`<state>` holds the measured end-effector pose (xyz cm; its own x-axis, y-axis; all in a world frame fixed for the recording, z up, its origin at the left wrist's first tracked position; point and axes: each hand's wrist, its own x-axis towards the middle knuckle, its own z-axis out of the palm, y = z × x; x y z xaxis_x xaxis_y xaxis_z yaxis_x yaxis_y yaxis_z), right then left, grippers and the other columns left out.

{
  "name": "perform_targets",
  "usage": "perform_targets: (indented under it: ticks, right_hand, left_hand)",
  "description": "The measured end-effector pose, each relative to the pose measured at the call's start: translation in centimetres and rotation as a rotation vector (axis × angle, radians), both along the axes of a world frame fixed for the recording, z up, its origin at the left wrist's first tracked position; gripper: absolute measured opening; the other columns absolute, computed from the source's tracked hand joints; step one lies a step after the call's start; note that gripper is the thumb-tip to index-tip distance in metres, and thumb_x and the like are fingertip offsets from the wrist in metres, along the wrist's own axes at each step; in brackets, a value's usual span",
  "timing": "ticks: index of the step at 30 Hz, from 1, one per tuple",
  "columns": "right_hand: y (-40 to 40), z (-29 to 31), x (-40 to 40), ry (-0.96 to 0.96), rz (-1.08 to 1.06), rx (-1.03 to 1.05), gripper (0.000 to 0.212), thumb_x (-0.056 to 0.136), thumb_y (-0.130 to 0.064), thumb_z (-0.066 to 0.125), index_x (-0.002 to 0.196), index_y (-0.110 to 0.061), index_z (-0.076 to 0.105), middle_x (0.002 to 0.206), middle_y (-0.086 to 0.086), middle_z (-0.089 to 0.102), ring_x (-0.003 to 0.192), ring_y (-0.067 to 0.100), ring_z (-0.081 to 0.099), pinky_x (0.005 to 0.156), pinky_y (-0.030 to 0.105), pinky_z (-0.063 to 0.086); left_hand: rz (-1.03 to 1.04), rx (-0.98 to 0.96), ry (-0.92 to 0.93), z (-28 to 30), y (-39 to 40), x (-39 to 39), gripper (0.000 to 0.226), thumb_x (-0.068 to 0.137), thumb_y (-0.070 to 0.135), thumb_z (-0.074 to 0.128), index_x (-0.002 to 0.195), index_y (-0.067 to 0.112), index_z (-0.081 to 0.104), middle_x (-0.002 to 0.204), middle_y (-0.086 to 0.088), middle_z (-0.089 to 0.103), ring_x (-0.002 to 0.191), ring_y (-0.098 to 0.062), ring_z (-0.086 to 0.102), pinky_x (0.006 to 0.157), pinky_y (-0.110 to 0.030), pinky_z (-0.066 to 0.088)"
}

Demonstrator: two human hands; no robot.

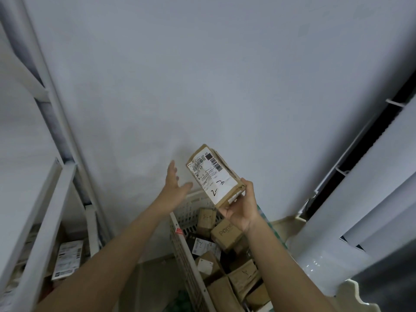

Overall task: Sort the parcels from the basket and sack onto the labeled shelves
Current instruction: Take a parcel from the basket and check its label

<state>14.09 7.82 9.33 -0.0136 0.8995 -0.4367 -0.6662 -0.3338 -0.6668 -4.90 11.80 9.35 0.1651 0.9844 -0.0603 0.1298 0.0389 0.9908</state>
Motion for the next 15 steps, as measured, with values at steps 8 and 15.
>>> perform_targets:
  ticks: [8,15]
  right_hand:
    - [-0.7,0.1,-0.2,-0.053,0.226,0.072,0.058,0.091,-0.057,0.038,0.119,-0.014,0.064,0.109,0.014,0.069,0.086,0.025,0.068,0.067,0.032,0.058]
    - [-0.7,-0.7,2.2,-0.548,0.207,0.191,0.065,0.082,-0.063,0.058,0.133,-0.022,0.052,0.130,0.002,0.061,0.119,0.021,0.056,0.096,0.038,0.047]
  left_hand:
    - [-0.181,-0.246,-0.455,0.8,0.1,1.6,0.086,0.071,0.075,0.048,0.138,0.020,0.045,0.126,-0.008,0.063,0.118,-0.026,0.059,0.097,-0.048,0.048]
    - [-0.110,-0.093,-0.208,2.1,0.4,1.6,0.080,0.077,0.053,0.068,0.143,0.027,0.030,0.111,-0.005,0.069,0.099,-0.020,0.068,0.083,-0.038,0.056]
